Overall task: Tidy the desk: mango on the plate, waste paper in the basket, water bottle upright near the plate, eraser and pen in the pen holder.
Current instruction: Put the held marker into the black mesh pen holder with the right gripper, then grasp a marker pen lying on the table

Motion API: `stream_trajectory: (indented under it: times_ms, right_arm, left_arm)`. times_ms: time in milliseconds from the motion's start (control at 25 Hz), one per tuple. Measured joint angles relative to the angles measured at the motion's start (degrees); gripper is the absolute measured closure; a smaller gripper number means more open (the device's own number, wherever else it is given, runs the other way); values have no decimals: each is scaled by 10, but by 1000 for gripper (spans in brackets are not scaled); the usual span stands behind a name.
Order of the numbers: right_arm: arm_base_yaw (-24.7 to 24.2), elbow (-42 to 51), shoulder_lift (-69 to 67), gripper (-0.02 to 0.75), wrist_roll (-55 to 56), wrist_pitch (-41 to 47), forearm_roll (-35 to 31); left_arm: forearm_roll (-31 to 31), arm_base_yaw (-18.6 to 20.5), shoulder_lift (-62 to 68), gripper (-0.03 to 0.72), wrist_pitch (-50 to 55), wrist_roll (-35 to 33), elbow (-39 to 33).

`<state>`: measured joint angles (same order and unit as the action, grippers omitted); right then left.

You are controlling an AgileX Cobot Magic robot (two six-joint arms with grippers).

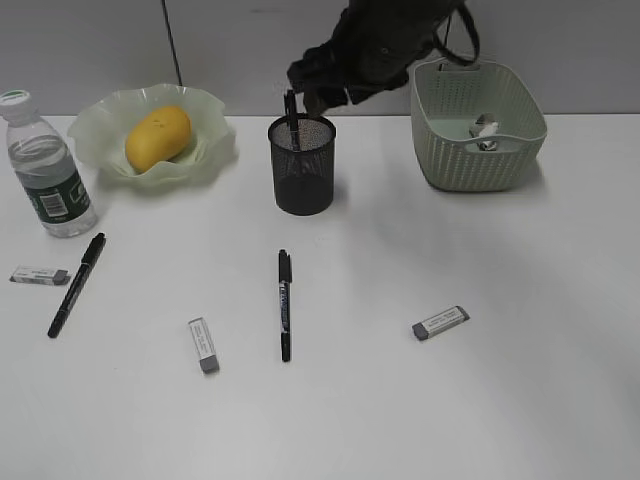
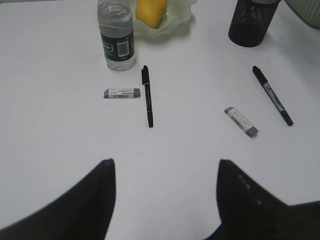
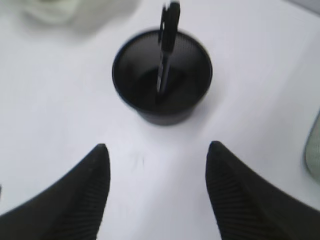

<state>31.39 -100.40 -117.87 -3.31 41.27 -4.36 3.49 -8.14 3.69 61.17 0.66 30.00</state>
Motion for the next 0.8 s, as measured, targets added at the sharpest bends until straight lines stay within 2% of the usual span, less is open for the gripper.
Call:
stream_trajectory:
  times_ms: [160,400,600,800]
  right_arm:
    - [-1,0,33,256,0,146,16]
    - [-16,0,88,256,0,234,25]
    - [-49,47,167,256,0,248,29]
    - [-107,206,281,256,0,211,26]
  left_arm:
    - [0,0,0,207,0,0,0]
    - [0,0,0,207,0,0,0]
    - [0,0,0,207,0,0,0]
    - [0,0,0,207,0,0,0]
